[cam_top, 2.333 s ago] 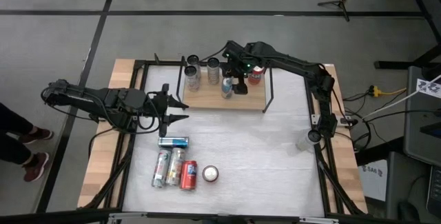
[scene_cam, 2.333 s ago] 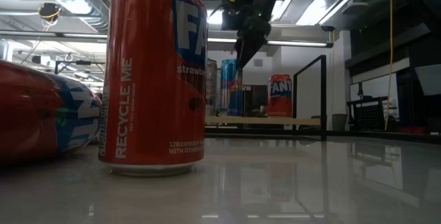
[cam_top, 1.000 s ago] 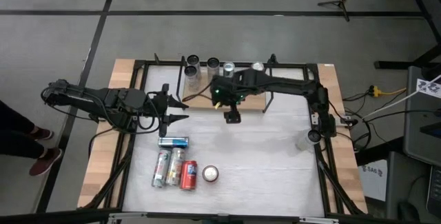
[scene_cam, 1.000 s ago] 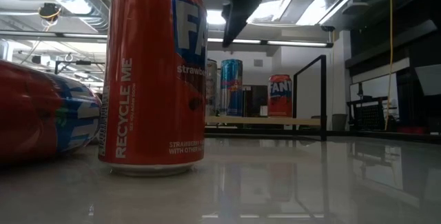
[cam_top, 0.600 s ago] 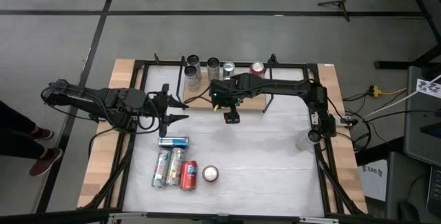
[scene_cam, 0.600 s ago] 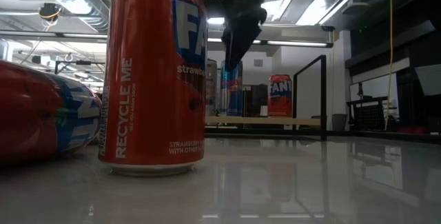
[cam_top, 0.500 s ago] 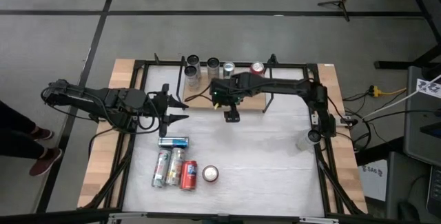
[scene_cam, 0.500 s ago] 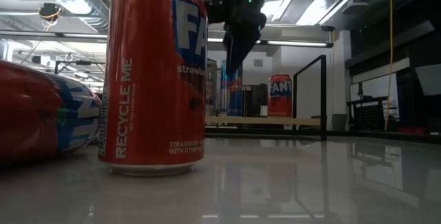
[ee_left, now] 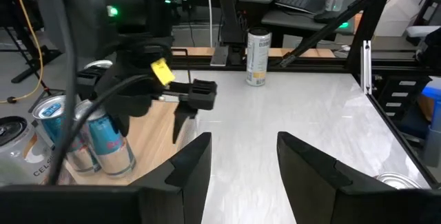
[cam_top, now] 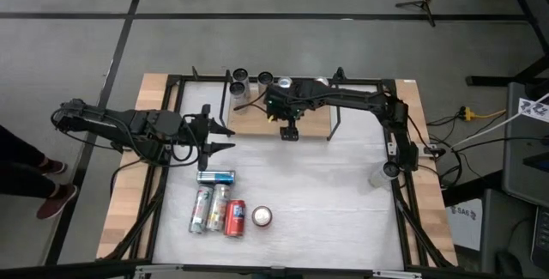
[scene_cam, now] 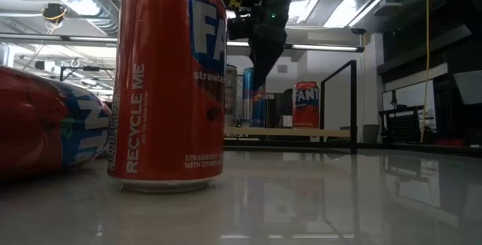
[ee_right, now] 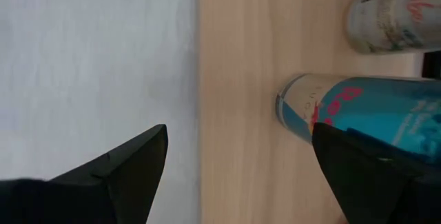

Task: Place canned beverage on shelf
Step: Put the bottom blue soda can on the shelf aligned with the other blue soda can, then put the right red soda can on the shelf

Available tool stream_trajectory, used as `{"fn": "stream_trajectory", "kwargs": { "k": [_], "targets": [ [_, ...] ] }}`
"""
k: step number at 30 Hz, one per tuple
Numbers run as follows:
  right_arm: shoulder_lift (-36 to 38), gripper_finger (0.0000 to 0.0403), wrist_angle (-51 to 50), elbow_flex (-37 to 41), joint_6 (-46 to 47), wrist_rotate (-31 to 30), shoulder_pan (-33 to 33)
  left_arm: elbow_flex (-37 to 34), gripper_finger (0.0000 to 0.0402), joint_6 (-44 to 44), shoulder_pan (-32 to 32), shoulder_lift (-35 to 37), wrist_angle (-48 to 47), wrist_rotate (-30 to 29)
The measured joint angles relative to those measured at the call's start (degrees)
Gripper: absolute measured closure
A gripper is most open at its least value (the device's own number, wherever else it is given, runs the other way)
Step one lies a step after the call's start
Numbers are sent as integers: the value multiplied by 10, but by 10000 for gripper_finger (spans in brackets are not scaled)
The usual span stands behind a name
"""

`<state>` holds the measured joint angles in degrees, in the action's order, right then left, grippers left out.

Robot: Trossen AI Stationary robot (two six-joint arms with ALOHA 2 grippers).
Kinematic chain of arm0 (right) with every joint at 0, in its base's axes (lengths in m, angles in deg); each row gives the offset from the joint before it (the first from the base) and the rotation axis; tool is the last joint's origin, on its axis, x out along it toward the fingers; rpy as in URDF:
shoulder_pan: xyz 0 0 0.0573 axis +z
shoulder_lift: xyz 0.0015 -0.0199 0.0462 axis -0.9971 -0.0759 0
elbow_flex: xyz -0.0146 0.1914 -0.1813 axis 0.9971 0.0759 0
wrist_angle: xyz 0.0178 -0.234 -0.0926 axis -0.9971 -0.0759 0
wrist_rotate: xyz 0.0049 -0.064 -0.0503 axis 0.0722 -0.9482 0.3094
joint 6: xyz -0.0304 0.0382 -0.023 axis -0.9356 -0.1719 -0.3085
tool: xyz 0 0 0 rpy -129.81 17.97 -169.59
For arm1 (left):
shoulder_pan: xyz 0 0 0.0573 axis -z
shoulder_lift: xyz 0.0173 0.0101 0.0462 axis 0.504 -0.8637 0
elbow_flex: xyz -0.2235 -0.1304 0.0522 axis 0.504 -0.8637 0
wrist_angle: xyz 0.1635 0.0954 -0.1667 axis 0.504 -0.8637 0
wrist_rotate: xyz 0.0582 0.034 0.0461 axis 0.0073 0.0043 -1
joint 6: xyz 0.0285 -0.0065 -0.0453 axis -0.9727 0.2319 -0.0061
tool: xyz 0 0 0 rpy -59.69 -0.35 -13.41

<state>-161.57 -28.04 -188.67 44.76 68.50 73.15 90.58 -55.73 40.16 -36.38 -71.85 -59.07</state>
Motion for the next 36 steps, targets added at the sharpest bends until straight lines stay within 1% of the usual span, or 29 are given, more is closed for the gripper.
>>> {"fn": "stream_trajectory", "kwargs": {
  "k": [13,17,25,33,36],
  "targets": [
    [0,47,1,0,-29,-4,-11,0,243,0,0,0,0,0],
    [0,47,0,0,-29,8,-11,0,243,0,0,0,0,0],
    [0,47,-30,0,-29,62,-10,0,243,0,0,0,0,0],
    [0,47,-57,0,-18,165,-8,0,243,0,0,0,0,0],
    [1,47,-57,0,-12,178,-1,0,243,0,0,0,0,0]
  ]
}}
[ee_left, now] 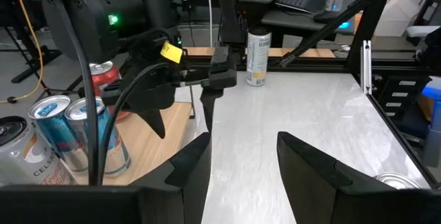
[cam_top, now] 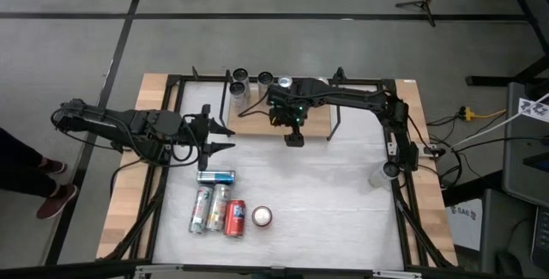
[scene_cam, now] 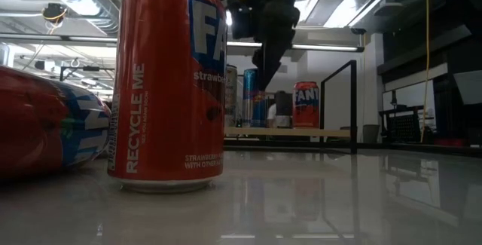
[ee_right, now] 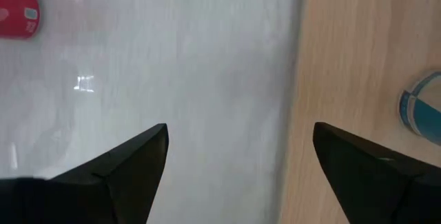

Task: Place canned beverage on shelf
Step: Put the right red soda can on the shelf

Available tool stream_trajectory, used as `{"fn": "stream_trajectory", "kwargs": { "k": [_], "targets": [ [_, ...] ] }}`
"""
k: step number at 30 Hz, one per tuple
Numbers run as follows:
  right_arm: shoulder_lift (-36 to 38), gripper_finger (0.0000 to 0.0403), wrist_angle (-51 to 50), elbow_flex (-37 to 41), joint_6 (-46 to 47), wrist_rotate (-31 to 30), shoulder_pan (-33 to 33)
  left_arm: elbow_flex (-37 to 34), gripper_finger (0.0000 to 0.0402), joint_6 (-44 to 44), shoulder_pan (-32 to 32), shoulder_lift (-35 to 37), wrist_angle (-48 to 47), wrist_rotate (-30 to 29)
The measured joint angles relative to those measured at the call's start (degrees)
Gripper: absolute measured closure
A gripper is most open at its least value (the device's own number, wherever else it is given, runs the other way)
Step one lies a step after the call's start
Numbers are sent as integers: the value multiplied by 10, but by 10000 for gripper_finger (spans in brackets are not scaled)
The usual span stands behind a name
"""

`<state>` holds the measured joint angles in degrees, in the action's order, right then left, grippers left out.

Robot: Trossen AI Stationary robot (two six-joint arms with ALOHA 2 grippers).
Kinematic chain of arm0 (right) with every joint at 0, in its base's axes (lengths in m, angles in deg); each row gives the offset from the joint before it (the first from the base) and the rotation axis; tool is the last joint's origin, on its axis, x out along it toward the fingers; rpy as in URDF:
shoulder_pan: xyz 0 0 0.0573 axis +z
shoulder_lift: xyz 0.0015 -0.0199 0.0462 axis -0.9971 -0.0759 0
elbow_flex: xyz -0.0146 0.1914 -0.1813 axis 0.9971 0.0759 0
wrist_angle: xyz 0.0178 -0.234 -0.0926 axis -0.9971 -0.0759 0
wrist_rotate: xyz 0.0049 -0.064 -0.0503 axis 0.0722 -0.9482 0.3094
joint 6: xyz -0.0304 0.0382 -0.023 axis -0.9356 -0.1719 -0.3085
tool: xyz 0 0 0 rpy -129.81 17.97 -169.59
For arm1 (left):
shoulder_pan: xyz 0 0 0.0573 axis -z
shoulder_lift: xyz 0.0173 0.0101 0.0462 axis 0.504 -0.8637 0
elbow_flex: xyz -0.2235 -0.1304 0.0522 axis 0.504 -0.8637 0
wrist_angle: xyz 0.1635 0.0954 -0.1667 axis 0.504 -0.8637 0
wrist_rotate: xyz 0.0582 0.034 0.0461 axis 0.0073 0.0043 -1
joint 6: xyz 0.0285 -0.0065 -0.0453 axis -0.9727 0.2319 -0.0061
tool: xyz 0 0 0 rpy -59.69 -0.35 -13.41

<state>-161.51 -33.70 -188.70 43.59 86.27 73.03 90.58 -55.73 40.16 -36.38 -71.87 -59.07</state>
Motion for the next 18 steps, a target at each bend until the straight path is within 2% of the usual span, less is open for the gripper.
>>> {"fn": "stream_trajectory", "kwargs": {
  "k": [6,18],
  "targets": [
    [0,47,0,0,0,-21,23,0,243,0,0,0,0,0],
    [0,47,34,0,-1,-22,78,0,243,0,0,0,0,0]
  ]
}}
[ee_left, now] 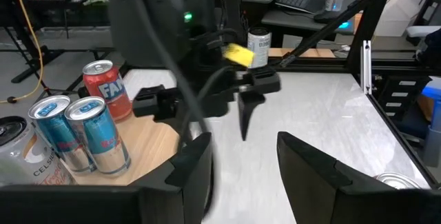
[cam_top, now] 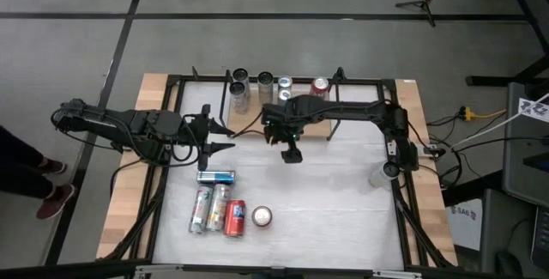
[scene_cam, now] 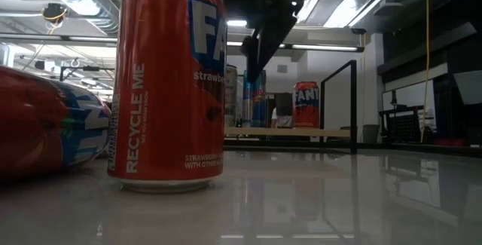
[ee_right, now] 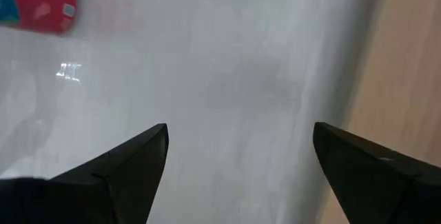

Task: Place canned beverage on shelf
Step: Put the right red soda can on the shelf

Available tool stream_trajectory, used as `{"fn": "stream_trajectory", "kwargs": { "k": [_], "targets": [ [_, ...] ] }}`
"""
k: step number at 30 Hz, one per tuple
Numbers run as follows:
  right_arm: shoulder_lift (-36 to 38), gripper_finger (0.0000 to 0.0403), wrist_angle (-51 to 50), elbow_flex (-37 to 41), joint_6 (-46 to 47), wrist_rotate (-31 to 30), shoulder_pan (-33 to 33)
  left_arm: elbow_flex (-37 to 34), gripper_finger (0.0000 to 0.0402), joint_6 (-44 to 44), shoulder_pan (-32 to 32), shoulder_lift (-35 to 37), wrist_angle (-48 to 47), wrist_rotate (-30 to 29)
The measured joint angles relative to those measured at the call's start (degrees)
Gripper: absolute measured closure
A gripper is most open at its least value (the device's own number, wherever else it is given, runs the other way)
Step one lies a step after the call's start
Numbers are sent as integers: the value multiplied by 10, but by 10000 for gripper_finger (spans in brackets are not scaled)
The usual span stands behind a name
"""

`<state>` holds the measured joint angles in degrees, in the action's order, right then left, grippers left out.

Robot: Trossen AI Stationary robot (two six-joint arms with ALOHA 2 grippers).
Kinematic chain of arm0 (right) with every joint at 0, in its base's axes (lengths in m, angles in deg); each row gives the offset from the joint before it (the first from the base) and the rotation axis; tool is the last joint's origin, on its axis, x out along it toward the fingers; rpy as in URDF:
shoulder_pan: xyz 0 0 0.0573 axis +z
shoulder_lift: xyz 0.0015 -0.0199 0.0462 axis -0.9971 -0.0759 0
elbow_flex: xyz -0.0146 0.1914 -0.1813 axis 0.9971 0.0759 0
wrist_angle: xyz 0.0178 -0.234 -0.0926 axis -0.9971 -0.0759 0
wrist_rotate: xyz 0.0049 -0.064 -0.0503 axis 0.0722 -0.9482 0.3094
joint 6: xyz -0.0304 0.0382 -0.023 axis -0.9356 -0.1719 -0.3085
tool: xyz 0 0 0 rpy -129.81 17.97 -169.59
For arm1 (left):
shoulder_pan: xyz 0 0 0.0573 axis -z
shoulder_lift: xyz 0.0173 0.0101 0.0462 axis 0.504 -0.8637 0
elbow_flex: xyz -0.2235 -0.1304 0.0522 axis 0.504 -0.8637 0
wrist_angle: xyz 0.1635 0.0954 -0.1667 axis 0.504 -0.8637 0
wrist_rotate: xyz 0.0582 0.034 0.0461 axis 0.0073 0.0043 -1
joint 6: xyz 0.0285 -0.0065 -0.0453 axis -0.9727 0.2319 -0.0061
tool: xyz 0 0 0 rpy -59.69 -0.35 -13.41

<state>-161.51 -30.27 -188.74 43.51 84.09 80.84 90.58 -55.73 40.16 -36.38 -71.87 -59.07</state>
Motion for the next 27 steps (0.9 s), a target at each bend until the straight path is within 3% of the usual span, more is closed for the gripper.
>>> {"fn": "stream_trajectory", "kwargs": {
  "k": [10,27],
  "targets": [
    [3,47,-10,0,-25,0,40,0,243,-21,0,0,13,-8],
    [21,47,34,0,-52,-5,52,0,243,-30,0,0,190,-21]
  ]
}}
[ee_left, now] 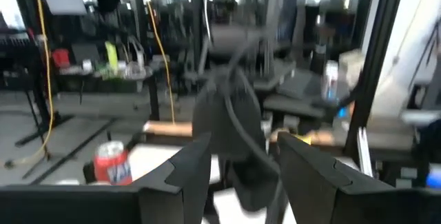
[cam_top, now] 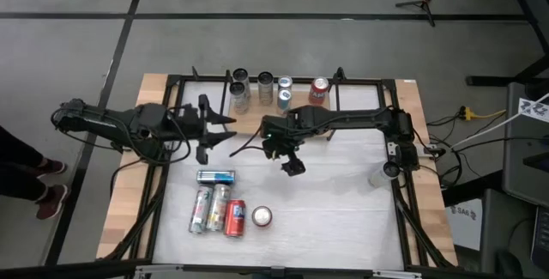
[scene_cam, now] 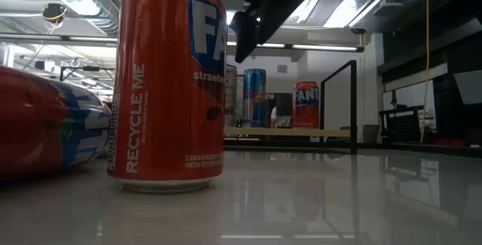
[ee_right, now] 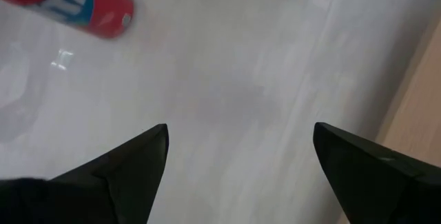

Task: Place canned beverage on shelf
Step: Put the right red soda can on the shelf

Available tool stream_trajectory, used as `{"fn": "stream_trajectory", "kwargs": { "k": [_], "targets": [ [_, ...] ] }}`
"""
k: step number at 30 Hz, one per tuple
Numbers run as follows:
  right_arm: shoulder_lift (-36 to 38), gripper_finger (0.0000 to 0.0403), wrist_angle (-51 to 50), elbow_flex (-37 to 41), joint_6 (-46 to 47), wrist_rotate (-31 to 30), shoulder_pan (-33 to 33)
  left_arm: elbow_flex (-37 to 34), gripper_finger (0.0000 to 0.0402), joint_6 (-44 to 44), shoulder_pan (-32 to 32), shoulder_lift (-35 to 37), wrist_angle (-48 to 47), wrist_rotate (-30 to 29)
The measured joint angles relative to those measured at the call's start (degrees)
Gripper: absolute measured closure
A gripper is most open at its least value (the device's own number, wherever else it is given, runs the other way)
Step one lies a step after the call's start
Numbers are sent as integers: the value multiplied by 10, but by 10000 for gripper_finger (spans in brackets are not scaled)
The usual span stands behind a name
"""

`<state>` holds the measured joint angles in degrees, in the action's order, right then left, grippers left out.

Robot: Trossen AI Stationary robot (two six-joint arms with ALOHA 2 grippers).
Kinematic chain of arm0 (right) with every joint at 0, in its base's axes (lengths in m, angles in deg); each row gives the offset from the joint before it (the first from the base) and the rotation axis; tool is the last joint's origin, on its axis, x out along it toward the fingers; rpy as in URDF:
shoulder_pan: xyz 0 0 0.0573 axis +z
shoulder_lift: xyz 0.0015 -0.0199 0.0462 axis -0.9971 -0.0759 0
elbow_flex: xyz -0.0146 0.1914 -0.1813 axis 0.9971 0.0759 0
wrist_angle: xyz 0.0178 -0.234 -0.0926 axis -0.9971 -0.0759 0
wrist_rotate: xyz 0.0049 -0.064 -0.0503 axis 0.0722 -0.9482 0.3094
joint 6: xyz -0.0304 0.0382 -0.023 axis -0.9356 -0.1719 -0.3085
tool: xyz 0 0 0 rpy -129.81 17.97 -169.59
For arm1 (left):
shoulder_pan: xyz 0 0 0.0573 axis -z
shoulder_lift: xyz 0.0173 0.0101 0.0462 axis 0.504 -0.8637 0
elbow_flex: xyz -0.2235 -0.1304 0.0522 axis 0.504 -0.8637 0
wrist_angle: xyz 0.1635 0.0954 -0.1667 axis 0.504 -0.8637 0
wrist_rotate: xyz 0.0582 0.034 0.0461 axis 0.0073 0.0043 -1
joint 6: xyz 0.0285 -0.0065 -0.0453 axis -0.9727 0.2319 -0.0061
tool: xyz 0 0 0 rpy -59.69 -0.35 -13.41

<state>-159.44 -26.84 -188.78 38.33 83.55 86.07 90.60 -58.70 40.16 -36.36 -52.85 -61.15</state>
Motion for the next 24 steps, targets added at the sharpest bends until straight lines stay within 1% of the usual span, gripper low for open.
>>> {"fn": "stream_trajectory", "kwargs": {
  "k": [4,8,12,16,24],
  "targets": [
    [0,47,42,0,-1,9,0,0,243,0,0,0,36,0],
    [0,47,78,0,-1,26,4,0,243,0,0,13,27,0],
    [0,47,91,-8,-1,39,11,1,243,1,0,34,-21,0],
    [1,47,127,-8,0,41,28,1,243,15,0,45,-76,2],
    [1,47,180,-8,49,43,76,1,243,27,0,42,-142,18]
  ]
}}
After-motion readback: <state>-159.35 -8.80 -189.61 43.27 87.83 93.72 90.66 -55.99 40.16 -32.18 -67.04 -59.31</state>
